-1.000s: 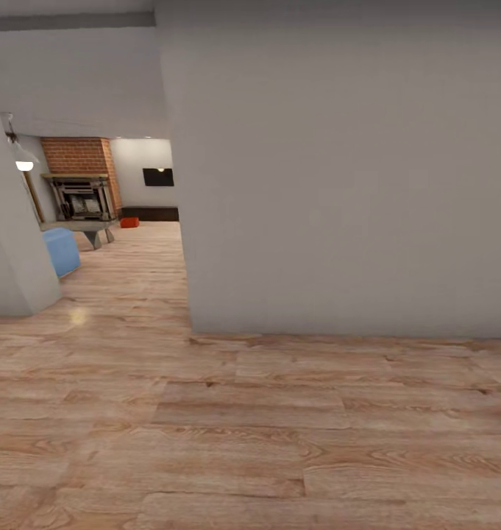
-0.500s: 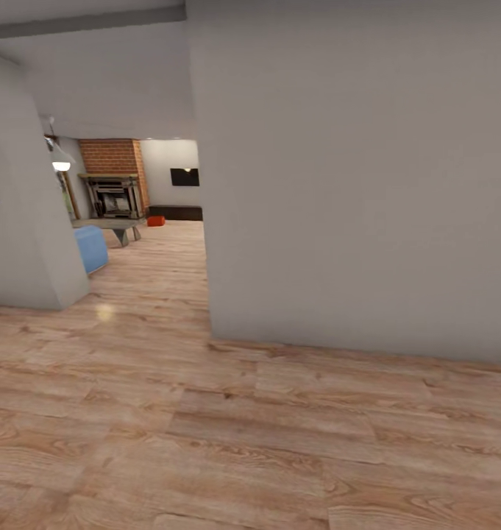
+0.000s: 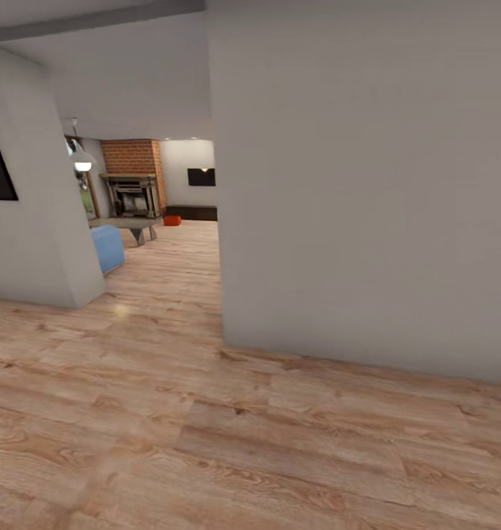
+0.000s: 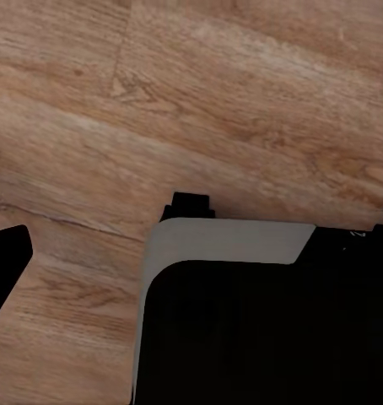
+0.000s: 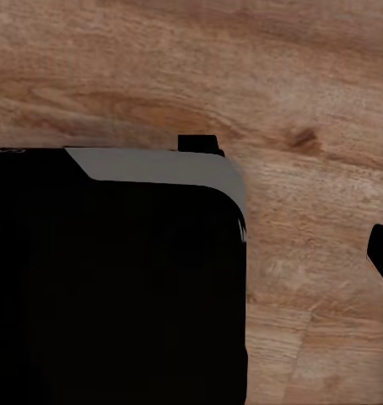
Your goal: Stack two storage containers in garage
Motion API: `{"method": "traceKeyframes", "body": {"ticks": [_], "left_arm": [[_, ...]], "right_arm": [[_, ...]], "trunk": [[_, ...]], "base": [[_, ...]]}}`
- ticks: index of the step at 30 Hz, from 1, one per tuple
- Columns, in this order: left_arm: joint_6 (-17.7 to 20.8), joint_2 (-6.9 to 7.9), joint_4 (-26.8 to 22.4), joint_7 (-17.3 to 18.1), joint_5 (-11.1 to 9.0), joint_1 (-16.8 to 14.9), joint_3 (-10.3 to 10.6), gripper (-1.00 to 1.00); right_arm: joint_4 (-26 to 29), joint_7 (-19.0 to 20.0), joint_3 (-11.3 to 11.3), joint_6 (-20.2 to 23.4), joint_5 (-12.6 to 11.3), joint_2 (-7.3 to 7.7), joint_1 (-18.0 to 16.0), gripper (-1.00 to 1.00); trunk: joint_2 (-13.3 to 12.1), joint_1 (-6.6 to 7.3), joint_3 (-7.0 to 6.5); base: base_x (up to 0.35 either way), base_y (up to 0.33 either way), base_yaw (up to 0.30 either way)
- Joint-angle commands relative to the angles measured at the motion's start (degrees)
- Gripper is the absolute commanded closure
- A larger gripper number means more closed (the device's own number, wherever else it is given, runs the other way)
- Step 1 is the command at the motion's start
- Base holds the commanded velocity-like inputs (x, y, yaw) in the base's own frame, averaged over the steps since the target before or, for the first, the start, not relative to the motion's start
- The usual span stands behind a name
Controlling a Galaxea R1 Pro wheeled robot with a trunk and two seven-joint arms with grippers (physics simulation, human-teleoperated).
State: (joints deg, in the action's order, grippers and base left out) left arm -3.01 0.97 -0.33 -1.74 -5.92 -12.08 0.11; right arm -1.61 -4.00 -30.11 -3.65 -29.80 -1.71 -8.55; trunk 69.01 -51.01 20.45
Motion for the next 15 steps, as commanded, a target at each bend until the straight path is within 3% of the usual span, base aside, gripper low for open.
{"method": "traceKeyframes", "body": {"ticks": [1, 15], "left_arm": [[-0.2, -0.01, 0.1, 0.0, -0.6, 0.0, 0.1, -1.0], [-0.2, -0.01, 0.1, 0.0, -0.6, 0.0, 0.1, -1.0]], "right_arm": [[-0.2, 0.0, -0.5, -0.3, -0.5, -0.05, -0.1, -1.0], [-0.2, 0.0, -0.5, -0.3, -0.5, -0.06, -0.1, -1.0]], "trunk": [[0.0, -0.03, 0.06], [0.0, -0.03, 0.06]], "base": [[0.315, 0.0, 0.267], [0.315, 0.0, 0.269]]}}
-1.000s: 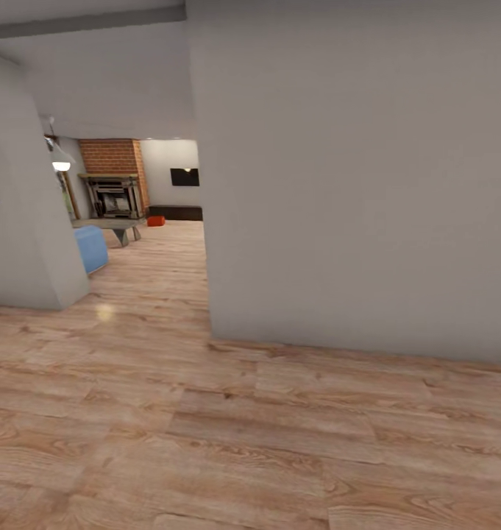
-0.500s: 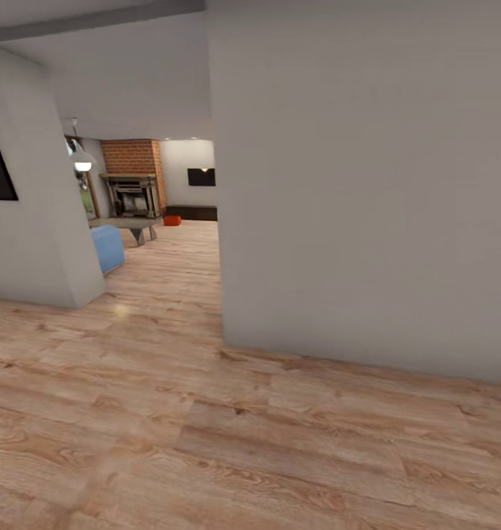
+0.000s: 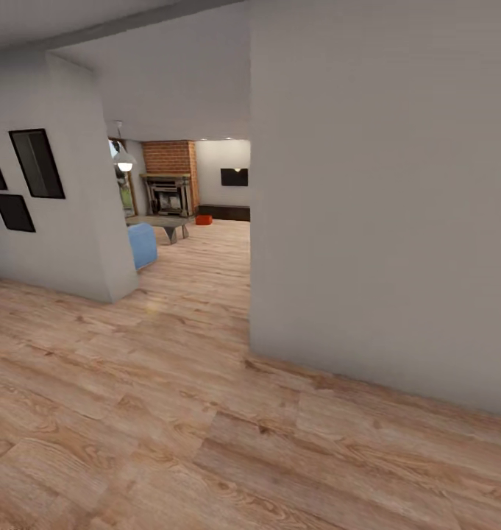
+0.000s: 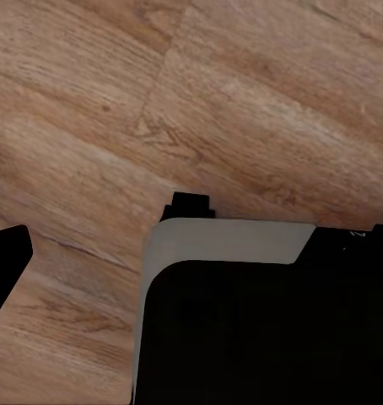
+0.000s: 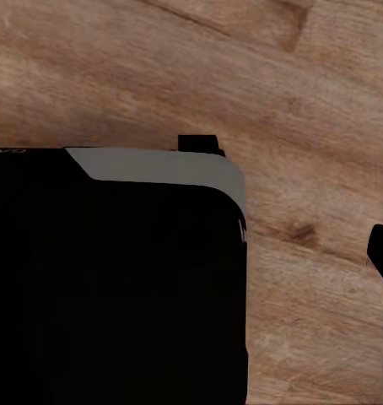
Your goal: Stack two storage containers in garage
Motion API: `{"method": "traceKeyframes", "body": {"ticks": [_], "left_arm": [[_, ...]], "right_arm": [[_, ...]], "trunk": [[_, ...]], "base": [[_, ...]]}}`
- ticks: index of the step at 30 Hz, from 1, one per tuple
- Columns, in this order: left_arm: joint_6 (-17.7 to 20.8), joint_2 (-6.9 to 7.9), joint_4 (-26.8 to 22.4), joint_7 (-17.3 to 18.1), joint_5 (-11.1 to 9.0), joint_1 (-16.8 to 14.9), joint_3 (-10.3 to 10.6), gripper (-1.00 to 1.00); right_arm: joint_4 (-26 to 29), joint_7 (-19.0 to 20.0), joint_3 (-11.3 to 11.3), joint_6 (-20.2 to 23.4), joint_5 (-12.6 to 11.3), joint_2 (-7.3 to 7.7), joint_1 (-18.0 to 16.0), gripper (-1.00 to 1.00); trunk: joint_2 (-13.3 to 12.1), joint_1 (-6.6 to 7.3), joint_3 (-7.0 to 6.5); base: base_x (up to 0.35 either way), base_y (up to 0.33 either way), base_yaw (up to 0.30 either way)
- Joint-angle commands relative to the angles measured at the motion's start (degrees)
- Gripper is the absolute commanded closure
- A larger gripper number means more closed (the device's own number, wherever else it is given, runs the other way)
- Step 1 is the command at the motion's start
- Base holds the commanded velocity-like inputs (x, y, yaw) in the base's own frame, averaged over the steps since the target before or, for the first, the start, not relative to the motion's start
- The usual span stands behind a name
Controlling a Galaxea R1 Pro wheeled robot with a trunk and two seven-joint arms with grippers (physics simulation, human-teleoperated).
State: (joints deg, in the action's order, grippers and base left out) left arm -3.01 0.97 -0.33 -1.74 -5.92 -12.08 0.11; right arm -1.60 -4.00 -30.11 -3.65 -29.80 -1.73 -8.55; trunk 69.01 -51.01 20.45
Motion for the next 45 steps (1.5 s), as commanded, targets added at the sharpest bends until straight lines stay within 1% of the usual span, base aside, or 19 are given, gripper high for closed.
{"method": "traceKeyframes", "body": {"ticks": [1, 45], "left_arm": [[-0.2, -0.01, 0.1, 0.0, -0.6, 0.0, 0.1, -1.0], [-0.2, -0.01, 0.1, 0.0, -0.6, 0.0, 0.1, -1.0]], "right_arm": [[-0.2, 0.0, -0.5, -0.3, -0.5, -0.04, -0.1, -1.0], [-0.2, -0.1, -0.5, -0.3, -0.5, -0.11, -0.1, -1.0]], "trunk": [[0.0, -0.03, 0.06], [0.0, -0.03, 0.06]], "base": [[0.315, 0.0, 0.269], [0.315, 0.0, 0.269]]}}
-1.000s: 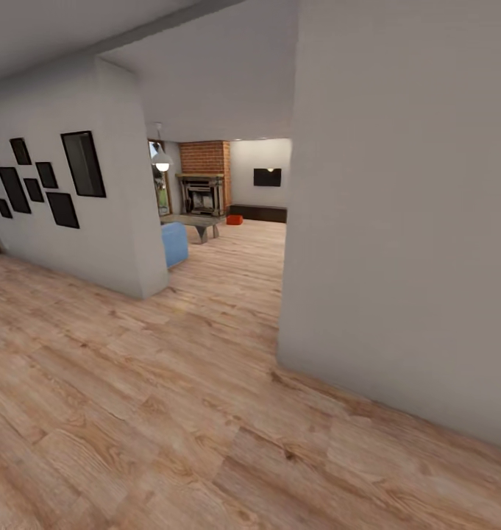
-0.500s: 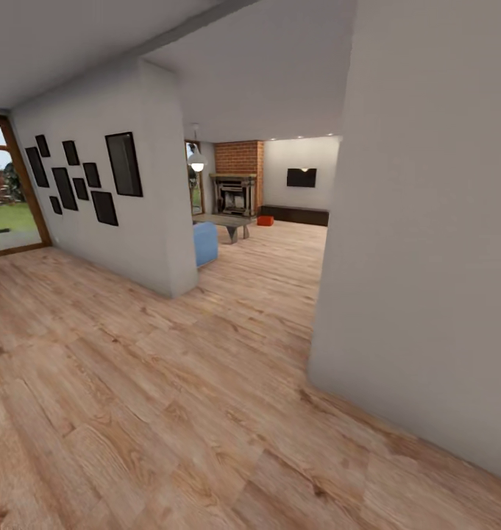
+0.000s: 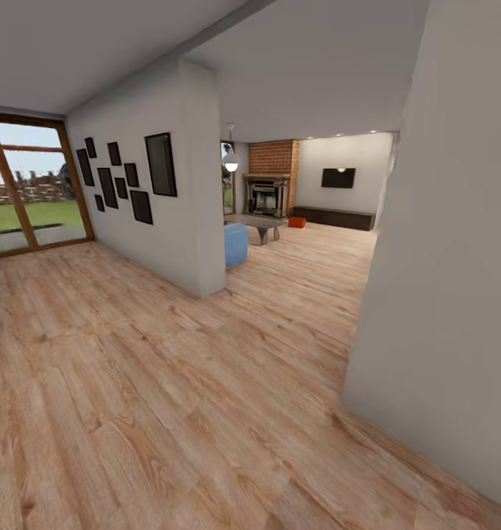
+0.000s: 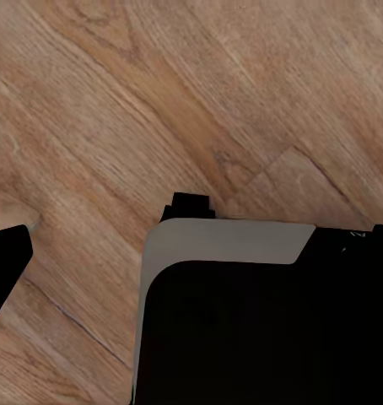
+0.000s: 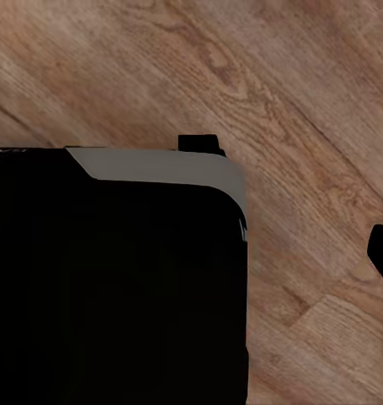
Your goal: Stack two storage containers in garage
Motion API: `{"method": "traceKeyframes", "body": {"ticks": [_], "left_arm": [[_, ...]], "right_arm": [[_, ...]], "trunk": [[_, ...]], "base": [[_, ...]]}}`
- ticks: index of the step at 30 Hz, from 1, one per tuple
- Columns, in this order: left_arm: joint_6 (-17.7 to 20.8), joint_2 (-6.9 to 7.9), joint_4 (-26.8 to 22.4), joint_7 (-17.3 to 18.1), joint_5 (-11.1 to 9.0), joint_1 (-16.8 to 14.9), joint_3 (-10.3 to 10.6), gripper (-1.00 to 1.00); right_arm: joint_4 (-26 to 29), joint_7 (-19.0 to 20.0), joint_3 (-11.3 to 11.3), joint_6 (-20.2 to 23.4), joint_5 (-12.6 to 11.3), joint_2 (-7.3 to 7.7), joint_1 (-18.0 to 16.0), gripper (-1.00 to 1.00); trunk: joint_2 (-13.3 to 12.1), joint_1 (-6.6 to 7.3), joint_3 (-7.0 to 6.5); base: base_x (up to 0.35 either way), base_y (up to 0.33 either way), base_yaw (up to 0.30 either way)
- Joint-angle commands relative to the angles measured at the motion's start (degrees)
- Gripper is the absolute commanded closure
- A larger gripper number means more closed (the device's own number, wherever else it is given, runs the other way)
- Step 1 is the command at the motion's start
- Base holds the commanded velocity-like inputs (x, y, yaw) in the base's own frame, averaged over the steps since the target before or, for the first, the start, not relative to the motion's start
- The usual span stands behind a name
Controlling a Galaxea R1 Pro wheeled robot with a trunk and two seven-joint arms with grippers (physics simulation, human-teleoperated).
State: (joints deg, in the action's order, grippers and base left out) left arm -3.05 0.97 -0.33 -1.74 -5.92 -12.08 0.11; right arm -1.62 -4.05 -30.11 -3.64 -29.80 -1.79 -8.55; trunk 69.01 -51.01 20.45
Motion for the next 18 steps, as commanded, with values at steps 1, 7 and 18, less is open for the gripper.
{"method": "traceKeyframes", "body": {"ticks": [1, 7, 18], "left_arm": [[-0.2, -0.01, 0.1, 0.0, -0.6, 0.0, 0.1, -1.0], [-0.2, -0.01, 0.1, 0.0, -0.6, 0.0, 0.1, -1.0], [-0.2, -0.01, 0.1, 0.0, -0.6, 0.0, 0.1, -1.0]], "right_arm": [[-0.2, 0.0, -0.5, -0.3, -0.5, -0.05, -0.1, -1.0], [-0.2, -0.1, -0.5, -0.3, -0.5, -0.02, -0.1, -1.0], [-0.1, 0.0, -0.5, -0.3, -0.5, 0.02, -0.1, -1.0]], "trunk": [[0.0, -0.03, 0.06], [0.0, -0.03, 0.06], [0.0, -0.03, 0.06]], "base": [[0.315, 0.0, 0.269], [0.315, 0.0, 0.269], [0.315, 0.0, 0.27]]}}
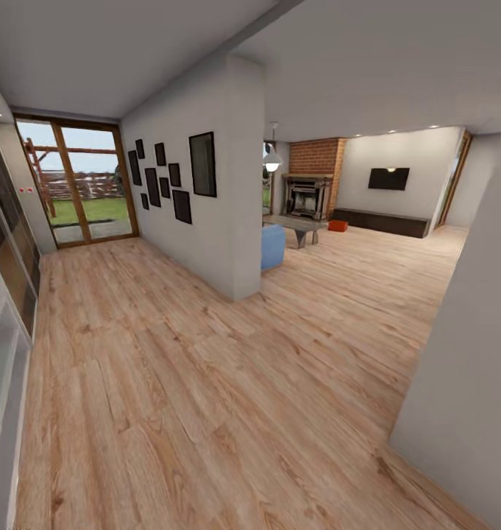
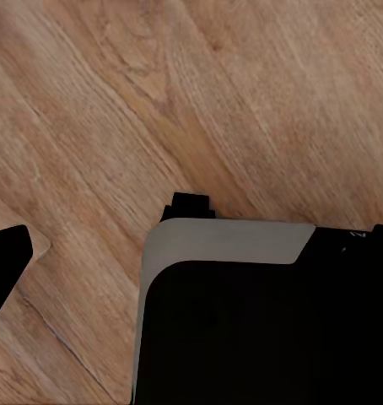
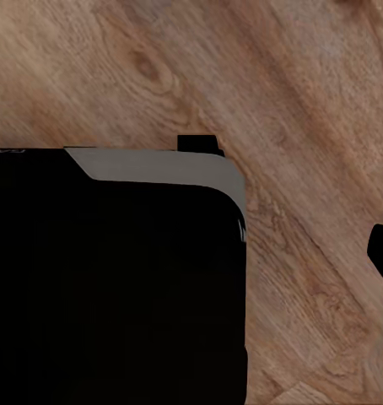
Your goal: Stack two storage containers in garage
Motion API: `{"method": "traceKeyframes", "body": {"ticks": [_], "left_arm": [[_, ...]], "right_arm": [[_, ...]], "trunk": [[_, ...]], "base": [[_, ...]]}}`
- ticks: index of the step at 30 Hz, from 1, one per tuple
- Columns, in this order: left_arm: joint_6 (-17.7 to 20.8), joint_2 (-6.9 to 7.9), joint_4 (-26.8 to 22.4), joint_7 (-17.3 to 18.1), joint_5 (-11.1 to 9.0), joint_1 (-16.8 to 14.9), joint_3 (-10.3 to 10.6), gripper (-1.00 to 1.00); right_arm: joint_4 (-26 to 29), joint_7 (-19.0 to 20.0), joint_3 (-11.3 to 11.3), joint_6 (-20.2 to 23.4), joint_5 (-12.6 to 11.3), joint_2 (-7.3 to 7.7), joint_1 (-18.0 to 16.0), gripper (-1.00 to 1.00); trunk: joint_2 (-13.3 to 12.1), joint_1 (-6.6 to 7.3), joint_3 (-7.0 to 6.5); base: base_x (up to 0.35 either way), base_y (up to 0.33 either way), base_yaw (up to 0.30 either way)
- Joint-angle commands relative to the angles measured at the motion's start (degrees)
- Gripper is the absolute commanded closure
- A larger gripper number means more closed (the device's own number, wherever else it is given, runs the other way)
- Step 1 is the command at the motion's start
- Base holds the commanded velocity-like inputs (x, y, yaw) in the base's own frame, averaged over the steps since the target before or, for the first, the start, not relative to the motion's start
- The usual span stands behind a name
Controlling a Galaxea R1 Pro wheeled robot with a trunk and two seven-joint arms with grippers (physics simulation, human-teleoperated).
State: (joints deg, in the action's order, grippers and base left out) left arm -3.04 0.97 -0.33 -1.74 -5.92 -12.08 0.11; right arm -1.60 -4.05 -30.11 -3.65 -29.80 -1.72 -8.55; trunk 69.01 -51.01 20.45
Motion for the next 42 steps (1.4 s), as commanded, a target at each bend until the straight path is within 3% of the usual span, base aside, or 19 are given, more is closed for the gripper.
{"method": "traceKeyframes", "body": {"ticks": [1, 42], "left_arm": [[-0.2, -0.01, 0.1, 0.0, -0.6, 0.0, 0.1, -1.0], [-0.1, -0.01, 0.1, 0.0, -0.6, 0.0, 0.1, -1.0]], "right_arm": [[-0.2, 0.0, -0.5, -0.3, -0.5, -0.04, -0.1, -1.0], [-0.2, 0.1, -0.6, -0.4, 0.5, -0.11, -0.1, -1.0]], "trunk": [[0.0, -0.03, 0.06], [0.0, -0.03, 0.06]], "base": [[0.315, 0.0, 0.246], [0.315, 0.0, 0.009]]}}
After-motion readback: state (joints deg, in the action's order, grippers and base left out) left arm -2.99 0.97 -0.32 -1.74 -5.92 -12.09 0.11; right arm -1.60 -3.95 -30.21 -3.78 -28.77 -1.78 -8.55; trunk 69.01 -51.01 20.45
